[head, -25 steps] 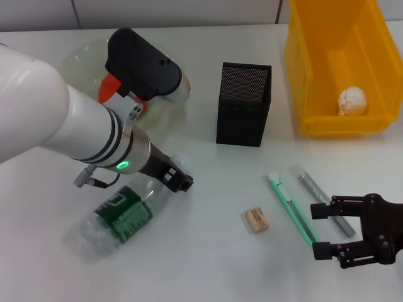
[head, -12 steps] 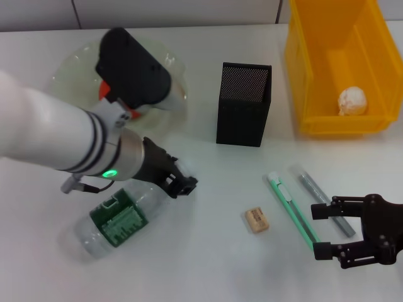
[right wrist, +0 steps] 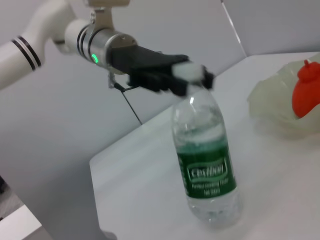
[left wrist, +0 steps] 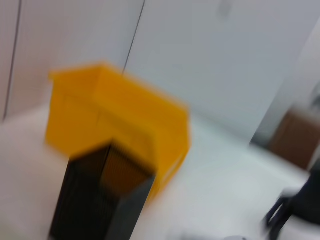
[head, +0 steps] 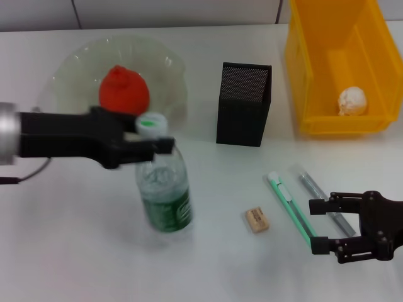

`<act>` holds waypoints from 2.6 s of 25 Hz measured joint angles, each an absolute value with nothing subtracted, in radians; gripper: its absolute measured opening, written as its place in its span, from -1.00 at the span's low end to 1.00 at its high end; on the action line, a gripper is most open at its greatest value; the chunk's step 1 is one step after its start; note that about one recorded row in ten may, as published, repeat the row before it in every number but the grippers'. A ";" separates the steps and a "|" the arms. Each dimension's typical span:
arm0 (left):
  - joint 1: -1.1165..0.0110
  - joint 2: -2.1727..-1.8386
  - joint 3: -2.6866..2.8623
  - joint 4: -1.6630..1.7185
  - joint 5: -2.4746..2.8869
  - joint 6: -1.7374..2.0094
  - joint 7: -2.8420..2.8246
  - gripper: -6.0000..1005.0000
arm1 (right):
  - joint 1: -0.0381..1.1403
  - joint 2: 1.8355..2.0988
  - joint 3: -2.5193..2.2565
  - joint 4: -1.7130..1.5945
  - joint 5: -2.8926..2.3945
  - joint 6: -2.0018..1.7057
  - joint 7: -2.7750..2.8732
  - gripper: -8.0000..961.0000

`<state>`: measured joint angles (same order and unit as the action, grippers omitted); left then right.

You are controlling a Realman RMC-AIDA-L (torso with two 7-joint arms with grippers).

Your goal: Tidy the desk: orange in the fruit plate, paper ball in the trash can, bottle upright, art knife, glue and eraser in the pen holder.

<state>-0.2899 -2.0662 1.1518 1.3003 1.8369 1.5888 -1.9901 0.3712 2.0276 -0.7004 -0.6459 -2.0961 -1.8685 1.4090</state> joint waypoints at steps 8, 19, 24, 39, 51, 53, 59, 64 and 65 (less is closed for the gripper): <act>-0.374 -2.062 0.646 0.733 1.720 1.938 -1.377 -0.11 | 0.381 2.044 -0.676 -0.623 -2.091 -1.868 1.406 0.76; -0.326 -2.073 0.411 0.251 1.712 1.859 -0.642 -0.11 | 0.383 2.072 -0.675 -0.620 -1.995 -1.868 1.396 0.75; -0.317 -2.073 0.316 0.132 1.707 1.753 -0.489 -0.11 | 0.376 2.077 -0.675 -0.618 -1.883 -1.861 1.385 0.75; -0.309 -2.075 0.258 0.071 1.704 1.699 -0.459 0.18 | 0.406 2.077 -0.670 -0.544 -1.815 -1.857 1.349 0.75; -0.213 -2.025 0.215 0.319 1.752 2.012 -0.893 0.54 | 0.411 2.040 -0.664 -0.604 -1.711 -1.894 1.407 0.76; -0.206 -2.009 0.295 0.347 1.762 2.012 -0.925 0.56 | 0.416 2.039 -0.669 -0.651 -1.716 -1.896 1.437 0.76; -0.206 -1.967 0.652 0.433 1.764 2.012 -0.954 0.57 | 0.446 2.037 -0.704 -0.884 -1.794 -1.897 1.642 0.76; -0.229 -1.985 0.730 0.481 1.768 2.003 -0.954 0.56 | 0.484 2.045 -0.828 -1.291 -2.013 -1.912 2.007 0.76; -0.236 -1.986 0.736 0.485 1.772 2.002 -0.955 0.56 | 0.493 2.048 -0.854 -1.371 -2.069 -1.916 2.083 0.76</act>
<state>-0.2355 -1.9863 0.7360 0.4851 1.7722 2.0018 -0.9555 0.4930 2.0485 -0.8544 -1.3714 -2.0691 -1.9160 2.0829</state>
